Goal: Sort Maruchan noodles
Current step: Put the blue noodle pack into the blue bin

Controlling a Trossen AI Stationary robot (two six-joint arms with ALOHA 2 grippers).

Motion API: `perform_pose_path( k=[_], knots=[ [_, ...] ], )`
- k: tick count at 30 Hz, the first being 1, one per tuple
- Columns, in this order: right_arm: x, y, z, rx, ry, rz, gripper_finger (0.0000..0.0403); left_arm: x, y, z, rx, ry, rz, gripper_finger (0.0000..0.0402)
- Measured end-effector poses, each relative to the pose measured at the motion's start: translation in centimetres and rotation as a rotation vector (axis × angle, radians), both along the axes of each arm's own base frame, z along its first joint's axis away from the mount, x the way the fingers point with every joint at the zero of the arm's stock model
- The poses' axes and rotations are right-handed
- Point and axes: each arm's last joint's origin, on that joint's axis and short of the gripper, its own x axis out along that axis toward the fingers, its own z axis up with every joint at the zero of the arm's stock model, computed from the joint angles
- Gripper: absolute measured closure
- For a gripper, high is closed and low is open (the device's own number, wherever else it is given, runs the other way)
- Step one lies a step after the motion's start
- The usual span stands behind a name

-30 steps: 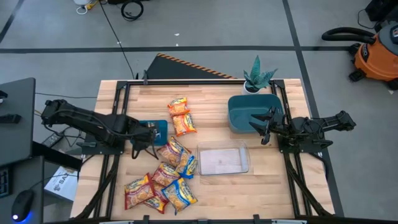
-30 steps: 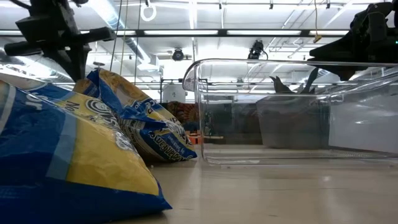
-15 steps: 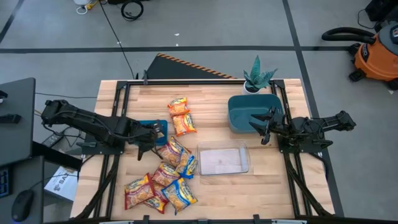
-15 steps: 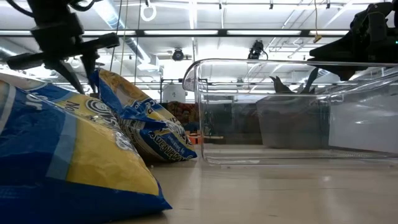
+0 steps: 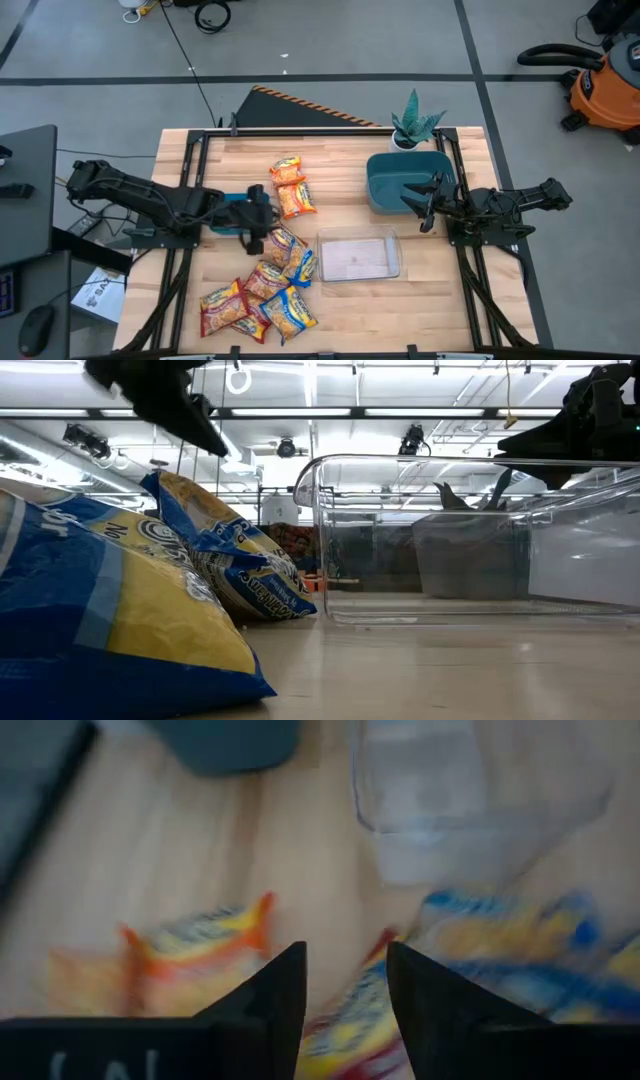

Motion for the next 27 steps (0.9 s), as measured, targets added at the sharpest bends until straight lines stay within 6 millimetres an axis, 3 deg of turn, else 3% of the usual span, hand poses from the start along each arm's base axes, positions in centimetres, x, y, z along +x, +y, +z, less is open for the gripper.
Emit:
perform_pose_path(
  k=[2,5,9,14,18,22,27],
  knots=[
    [0.0,0.0,0.0,0.0,0.0,0.0,0.0204,0.0,-0.2,0.0,-0.166,-0.007,0.067,0.0258],
    [0.0,0.0,0.0,0.0,0.0,0.0,0.0204,0.4,-1.2,-0.6,-0.36,0.039,0.016,0.0258],
    [0.0,0.0,0.0,0.0,0.0,0.0,0.0204,1.5,-3.7,-1.5,-0.472,0.051,-0.068,0.0258],
    [0.0,0.0,0.0,0.0,0.0,0.0,0.0204,3.4,-6.5,-2.2,-0.432,0.204,-0.095,0.0259],
    [0.0,0.0,0.0,0.0,0.0,0.0,0.0204,4.8,-8.5,-2.2,-0.286,0.379,-0.076,0.0259],
    [0.0,0.0,0.0,0.0,0.0,0.0,0.0204,5.7,-9.6,-1.8,-0.146,0.511,0.0,0.0259],
    [0.0,0.0,0.0,0.0,0.0,0.0,0.0204,6.6,-10.5,-1.6,-0.142,0.55,0.03,0.0258]
  ],
)
